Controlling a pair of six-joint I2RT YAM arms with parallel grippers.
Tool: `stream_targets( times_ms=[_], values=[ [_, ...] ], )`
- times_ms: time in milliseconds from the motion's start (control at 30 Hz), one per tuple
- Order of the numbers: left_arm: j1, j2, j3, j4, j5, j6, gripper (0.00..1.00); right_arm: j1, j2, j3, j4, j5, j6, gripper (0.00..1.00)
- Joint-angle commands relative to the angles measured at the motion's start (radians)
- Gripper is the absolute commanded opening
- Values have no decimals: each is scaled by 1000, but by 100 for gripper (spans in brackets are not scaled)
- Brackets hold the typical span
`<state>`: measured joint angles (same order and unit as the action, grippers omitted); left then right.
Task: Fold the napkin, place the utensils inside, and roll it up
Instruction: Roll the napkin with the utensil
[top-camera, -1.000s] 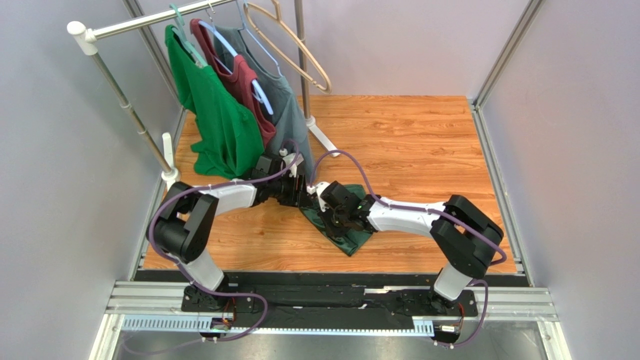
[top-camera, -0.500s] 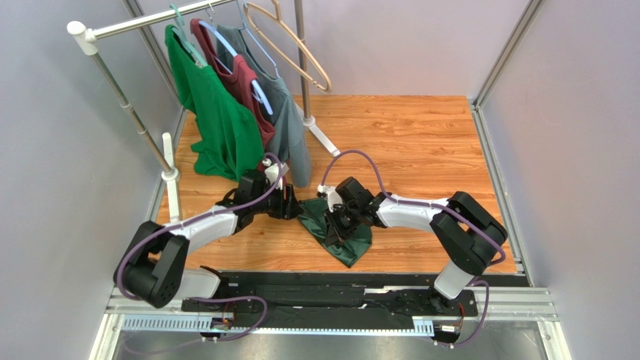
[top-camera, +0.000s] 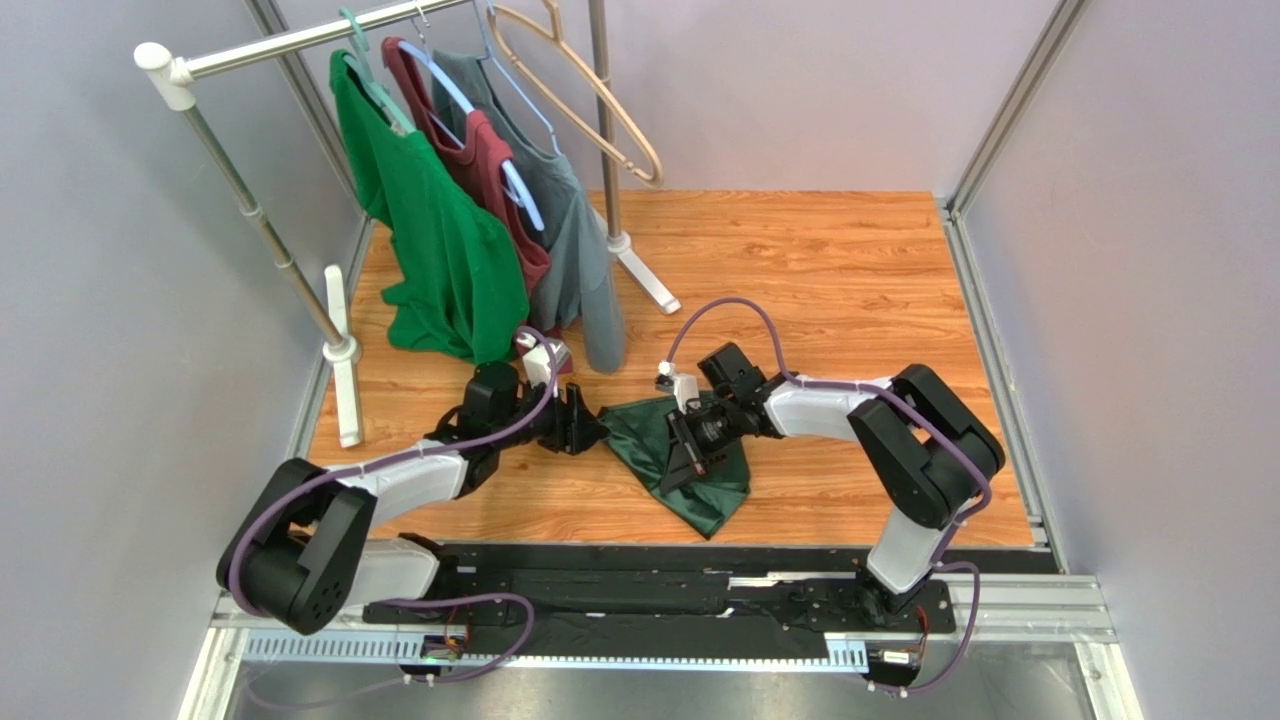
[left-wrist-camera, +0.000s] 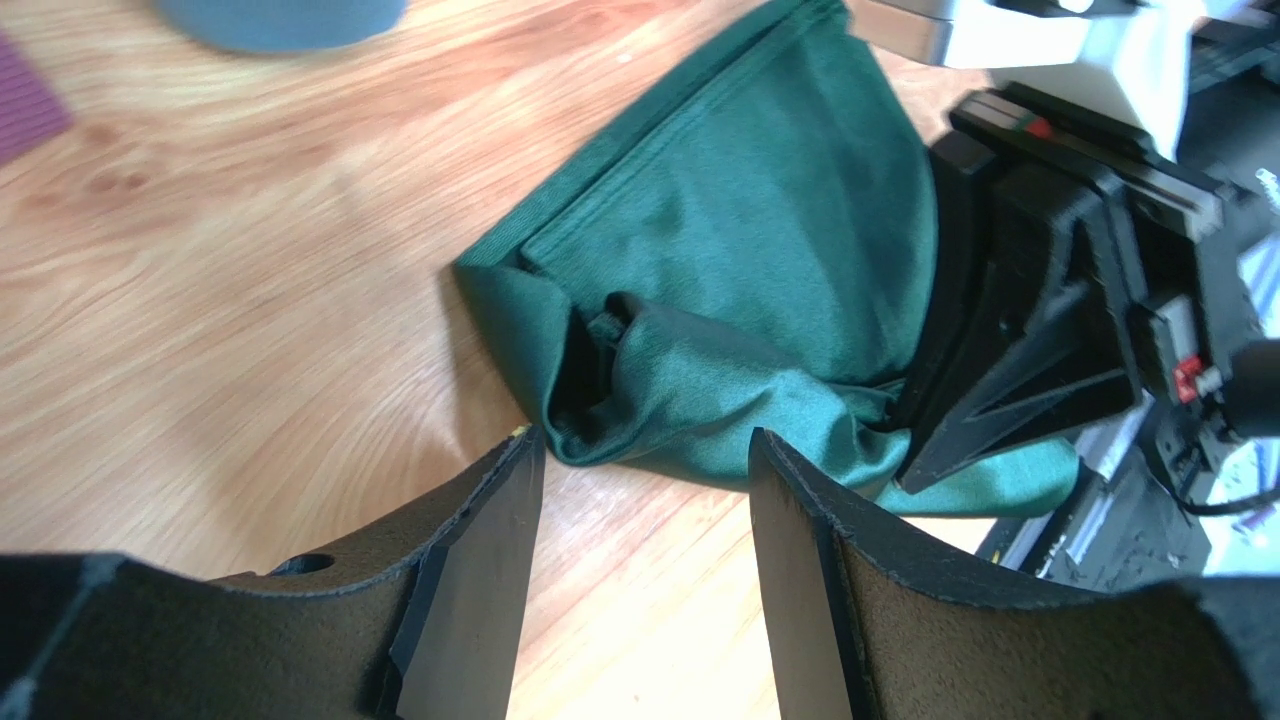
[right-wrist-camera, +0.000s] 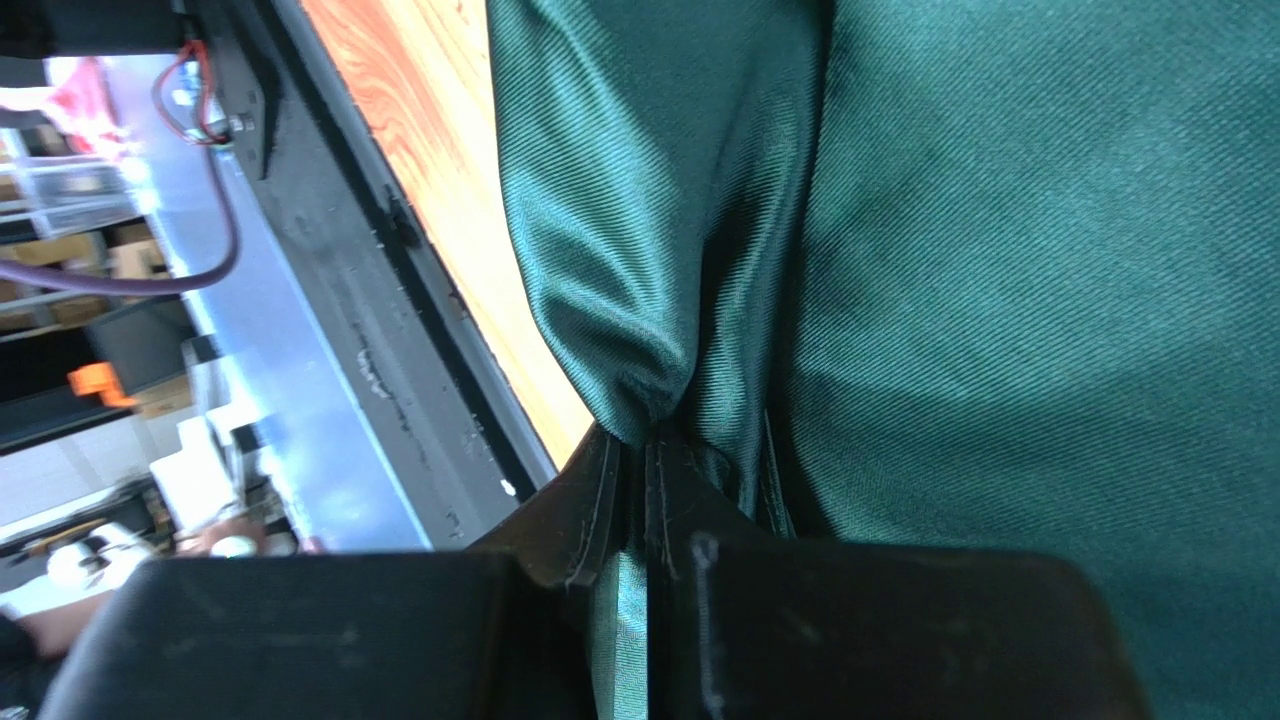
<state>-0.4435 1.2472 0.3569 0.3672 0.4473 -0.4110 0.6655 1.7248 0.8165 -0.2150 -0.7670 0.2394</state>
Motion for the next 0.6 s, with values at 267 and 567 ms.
stream_targets(
  times_ms=[267,567],
  values=[
    [5,156,11,314,90,0,61,-73,85,30,8,-137,-5,0],
    [5,261,30,443,140,-20,55,-92,124,64,-24,-150,-17,0]
  ],
)
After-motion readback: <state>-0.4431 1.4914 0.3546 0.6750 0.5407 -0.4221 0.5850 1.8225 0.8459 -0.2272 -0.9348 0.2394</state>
